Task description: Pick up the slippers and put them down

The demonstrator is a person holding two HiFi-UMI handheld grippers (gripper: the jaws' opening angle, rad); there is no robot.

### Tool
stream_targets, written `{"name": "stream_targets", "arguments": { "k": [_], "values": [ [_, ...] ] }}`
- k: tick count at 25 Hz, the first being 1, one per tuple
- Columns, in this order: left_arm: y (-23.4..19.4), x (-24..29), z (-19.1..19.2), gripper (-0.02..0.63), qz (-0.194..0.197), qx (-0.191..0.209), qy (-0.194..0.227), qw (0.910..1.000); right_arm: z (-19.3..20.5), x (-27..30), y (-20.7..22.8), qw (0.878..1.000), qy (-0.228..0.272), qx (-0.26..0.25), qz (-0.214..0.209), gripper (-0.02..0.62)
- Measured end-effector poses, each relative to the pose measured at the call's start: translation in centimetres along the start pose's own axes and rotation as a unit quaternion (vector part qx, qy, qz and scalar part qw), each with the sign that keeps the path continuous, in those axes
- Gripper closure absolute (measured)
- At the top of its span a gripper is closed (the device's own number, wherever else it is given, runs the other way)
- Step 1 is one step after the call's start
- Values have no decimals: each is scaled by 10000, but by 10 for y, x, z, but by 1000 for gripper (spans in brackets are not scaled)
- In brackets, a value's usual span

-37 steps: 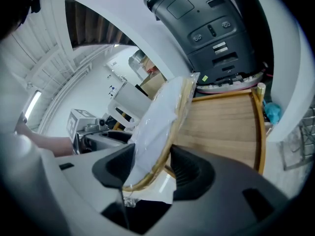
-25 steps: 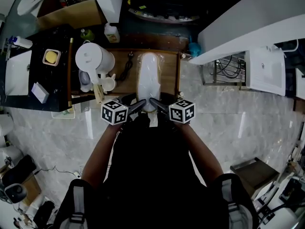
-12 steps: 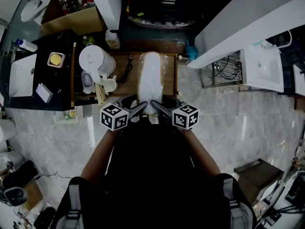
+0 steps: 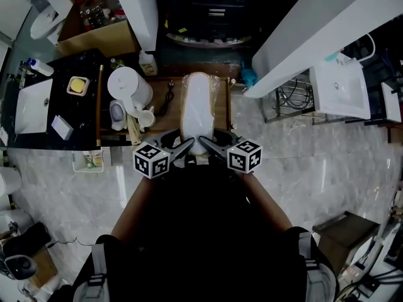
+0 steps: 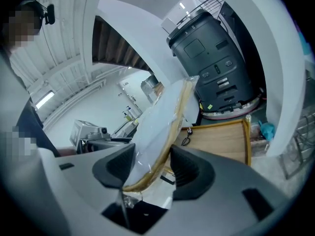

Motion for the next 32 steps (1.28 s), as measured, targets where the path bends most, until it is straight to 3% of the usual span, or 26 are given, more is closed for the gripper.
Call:
{"name": "stream_targets", "arguments": {
  "k": [9,32],
  "values": [
    [10,-2,-7,359,23,201,-15,9998,-3,-11,-7,9994,145,-263,151,370],
    [14,-1,4,359,19,265,-161,9995,11,-13,-9,9995,158,-170,198,370]
  ]
}}
Point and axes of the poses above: the fingertips, and each gripper's own axes: x forward along the fingers, y to its right, z out of its underside, the point moved 4 cm from there along -x, backward along the fingers, and after that the axes turned 14 degrees about -y, right-handed, at the moved point
